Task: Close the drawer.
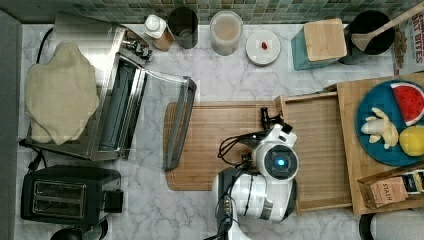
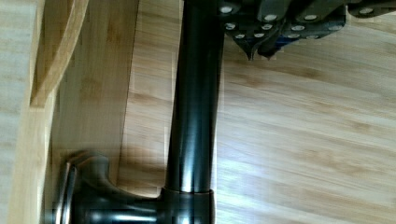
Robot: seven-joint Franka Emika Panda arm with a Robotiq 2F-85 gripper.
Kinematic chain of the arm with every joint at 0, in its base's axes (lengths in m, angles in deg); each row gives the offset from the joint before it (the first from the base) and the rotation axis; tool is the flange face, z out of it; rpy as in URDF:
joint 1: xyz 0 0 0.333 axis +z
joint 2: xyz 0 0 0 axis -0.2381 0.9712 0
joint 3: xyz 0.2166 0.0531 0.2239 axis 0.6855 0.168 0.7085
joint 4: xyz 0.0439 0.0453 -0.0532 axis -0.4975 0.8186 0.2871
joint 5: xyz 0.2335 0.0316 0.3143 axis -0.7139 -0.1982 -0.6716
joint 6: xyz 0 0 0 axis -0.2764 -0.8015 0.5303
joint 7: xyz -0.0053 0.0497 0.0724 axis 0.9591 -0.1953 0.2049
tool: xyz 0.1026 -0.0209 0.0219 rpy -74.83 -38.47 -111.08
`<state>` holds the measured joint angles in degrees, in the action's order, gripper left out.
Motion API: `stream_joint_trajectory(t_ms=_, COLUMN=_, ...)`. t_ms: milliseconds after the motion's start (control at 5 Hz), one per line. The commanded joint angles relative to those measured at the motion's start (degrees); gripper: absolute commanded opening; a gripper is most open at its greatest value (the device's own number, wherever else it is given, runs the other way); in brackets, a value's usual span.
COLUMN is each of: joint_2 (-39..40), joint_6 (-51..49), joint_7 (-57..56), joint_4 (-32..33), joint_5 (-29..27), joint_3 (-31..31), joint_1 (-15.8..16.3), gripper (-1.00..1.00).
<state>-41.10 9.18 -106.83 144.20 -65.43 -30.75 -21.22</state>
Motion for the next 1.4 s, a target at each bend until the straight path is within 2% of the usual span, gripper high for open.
stream_joint_trajectory(t_ms=200, joint_2=4.9, joint_6=-3.9, joint_7=-8.9, joint_4=-17.6, joint_5=-3.3, joint_3=-9.6, joint_1=-9.3, gripper=-1.00)
stream_joint_trajectory(t_ms=400, joint_2=8.9, joint_6=-4.3, joint_7=-21.6, joint_4=-23.8, joint_5=-11.5, joint_3=-10.9, joint_1=-12.8, gripper=-1.00)
stream_joint_trajectory(t_ms=600, joint_2=13.3, joint_6=-8.3, joint_7=-25.9, joint_4=-31.2, joint_5=-9.8, joint_3=-11.6, joint_1=-15.9, gripper=-1.00)
stream_joint_trajectory(t_ms=800, joint_2=15.3, joint_6=-10.6, joint_7=-25.4, joint_4=-36.6, joint_5=-5.5, joint_3=-12.7, joint_1=-17.5, gripper=-1.00)
stream_joint_trajectory(t_ms=1200, joint_2=10.7, joint_6=-7.5, joint_7=-8.5, joint_4=-31.2, joint_5=2.4, joint_3=-16.8, joint_1=-12.7, gripper=-1.00)
stream_joint_trajectory(t_ms=1400, joint_2=10.6, joint_6=-7.5, joint_7=-8.0, joint_4=-31.2, joint_5=3.1, joint_3=-15.2, joint_1=-14.2, gripper=-1.00)
